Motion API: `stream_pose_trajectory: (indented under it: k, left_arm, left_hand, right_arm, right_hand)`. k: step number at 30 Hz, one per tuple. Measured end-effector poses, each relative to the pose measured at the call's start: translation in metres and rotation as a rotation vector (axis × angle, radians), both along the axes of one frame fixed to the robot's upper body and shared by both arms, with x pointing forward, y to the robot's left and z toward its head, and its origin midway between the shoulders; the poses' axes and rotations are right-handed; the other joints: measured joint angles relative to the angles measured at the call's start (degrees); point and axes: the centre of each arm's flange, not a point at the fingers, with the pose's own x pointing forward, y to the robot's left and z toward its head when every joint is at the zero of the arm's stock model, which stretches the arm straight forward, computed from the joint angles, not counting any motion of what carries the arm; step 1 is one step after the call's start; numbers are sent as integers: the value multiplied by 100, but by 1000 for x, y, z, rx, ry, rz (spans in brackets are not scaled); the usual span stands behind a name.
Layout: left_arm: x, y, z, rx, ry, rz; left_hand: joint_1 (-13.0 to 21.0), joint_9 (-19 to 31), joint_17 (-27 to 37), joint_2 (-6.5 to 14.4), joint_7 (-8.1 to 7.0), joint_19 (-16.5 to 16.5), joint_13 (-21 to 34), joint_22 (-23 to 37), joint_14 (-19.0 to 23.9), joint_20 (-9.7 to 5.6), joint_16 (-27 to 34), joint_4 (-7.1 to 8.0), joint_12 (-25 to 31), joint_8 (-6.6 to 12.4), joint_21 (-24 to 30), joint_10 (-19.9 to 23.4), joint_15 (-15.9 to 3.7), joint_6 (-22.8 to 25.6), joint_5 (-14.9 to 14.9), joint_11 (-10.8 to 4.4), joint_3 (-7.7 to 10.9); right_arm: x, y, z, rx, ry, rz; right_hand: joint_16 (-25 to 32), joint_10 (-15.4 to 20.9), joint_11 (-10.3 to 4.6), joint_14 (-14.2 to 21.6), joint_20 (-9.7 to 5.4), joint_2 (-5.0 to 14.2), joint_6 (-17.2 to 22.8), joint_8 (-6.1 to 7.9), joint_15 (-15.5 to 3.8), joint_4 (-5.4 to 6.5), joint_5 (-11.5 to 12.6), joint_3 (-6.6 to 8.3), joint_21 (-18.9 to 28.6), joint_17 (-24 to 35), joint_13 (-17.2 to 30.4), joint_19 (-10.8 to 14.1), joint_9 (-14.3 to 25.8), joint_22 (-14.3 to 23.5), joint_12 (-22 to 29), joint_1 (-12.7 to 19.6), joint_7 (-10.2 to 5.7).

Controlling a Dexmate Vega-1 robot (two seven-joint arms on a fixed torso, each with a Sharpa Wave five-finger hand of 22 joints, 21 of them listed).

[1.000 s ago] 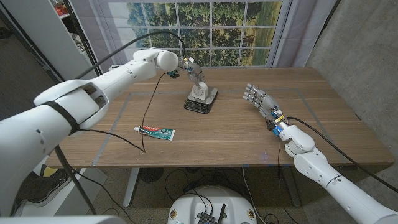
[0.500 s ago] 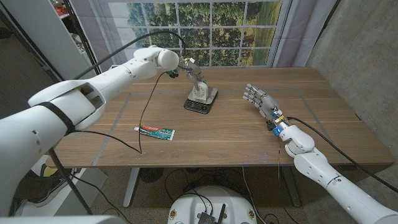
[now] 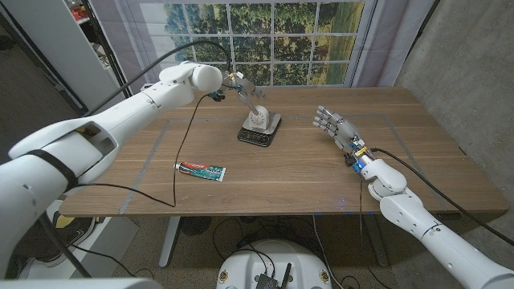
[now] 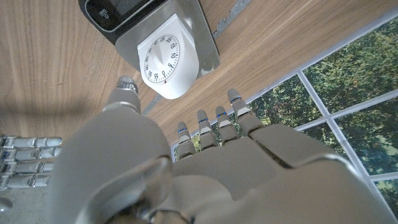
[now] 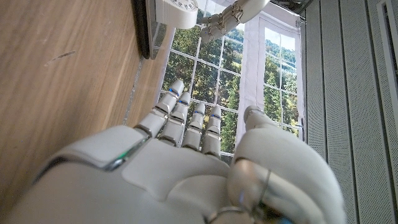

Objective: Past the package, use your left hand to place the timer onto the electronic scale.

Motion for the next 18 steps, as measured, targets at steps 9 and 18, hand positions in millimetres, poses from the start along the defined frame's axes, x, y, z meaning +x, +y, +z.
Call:
stream_pose_trajectory:
  k: [9,18]
  left_arm:
    - [-18,12,-3,-162,-29,-75]
    - [-56,42,-28,-317,-85,-135]
  left_hand:
    - [-74,0,0,0,63,135,-61,0,225,-134,83,-7,101,91,-22,234,-266,63,0,-49,-34]
    - [-74,0,1,0,61,166,-86,0,285,-164,83,-31,132,134,-43,279,-328,187,0,-94,-57]
  right_arm:
    - [3,2,7,-12,-6,5]
    - [7,5,12,-33,-5,12]
  right_hand:
    - [-23,0,0,0,0,30,0,0,0,-5,0,5,-25,0,0,0,1,0,0,-30,0]
    - [-23,0,0,0,22,30,0,0,0,-5,0,5,-46,0,0,22,1,0,0,-30,0]
